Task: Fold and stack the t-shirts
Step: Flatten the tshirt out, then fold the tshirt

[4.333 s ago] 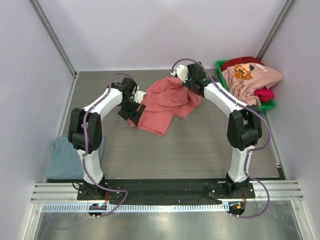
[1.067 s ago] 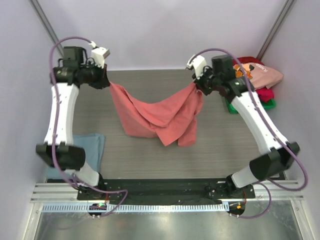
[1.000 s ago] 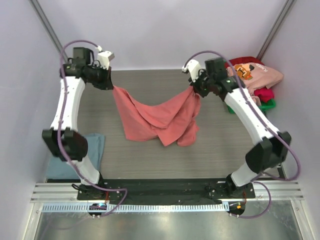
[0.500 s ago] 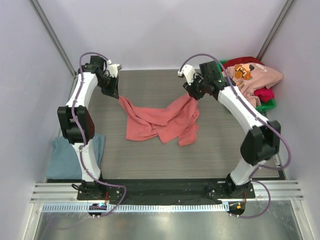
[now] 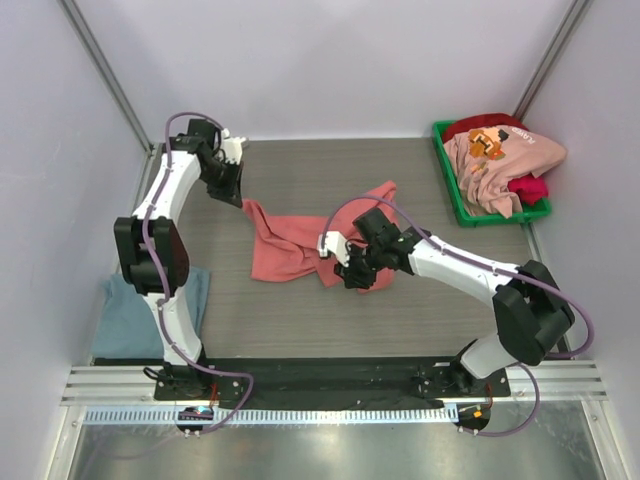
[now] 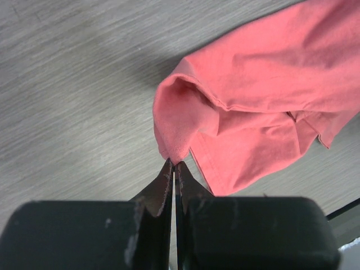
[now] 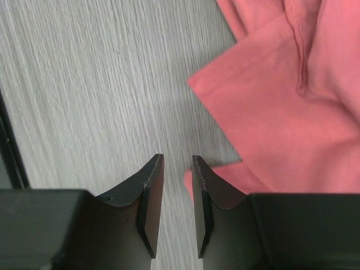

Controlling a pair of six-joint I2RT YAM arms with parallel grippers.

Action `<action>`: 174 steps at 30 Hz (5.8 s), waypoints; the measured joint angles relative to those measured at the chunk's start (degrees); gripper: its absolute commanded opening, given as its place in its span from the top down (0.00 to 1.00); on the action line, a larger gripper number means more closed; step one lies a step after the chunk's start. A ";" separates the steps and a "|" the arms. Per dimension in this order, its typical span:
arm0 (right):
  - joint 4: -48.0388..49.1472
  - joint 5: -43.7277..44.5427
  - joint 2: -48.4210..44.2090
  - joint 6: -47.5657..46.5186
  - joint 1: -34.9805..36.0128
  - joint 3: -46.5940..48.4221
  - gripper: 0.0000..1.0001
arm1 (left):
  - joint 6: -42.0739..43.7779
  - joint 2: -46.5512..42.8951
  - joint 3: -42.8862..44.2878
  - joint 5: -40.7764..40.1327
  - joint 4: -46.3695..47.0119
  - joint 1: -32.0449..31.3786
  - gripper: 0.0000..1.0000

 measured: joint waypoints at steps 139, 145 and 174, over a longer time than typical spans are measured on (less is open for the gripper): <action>30.10 25.09 46.01 -20.59 -30.97 53.02 0.99 | 15.54 14.58 15.08 -12.70 14.03 -1.88 1.00; 30.34 27.82 63.25 -18.97 -31.26 75.21 0.99 | 13.64 25.70 27.54 -17.53 16.63 -1.64 1.00; 29.42 27.50 22.58 -14.84 -30.86 35.45 0.99 | 13.42 13.68 17.55 -16.26 21.20 -2.32 1.00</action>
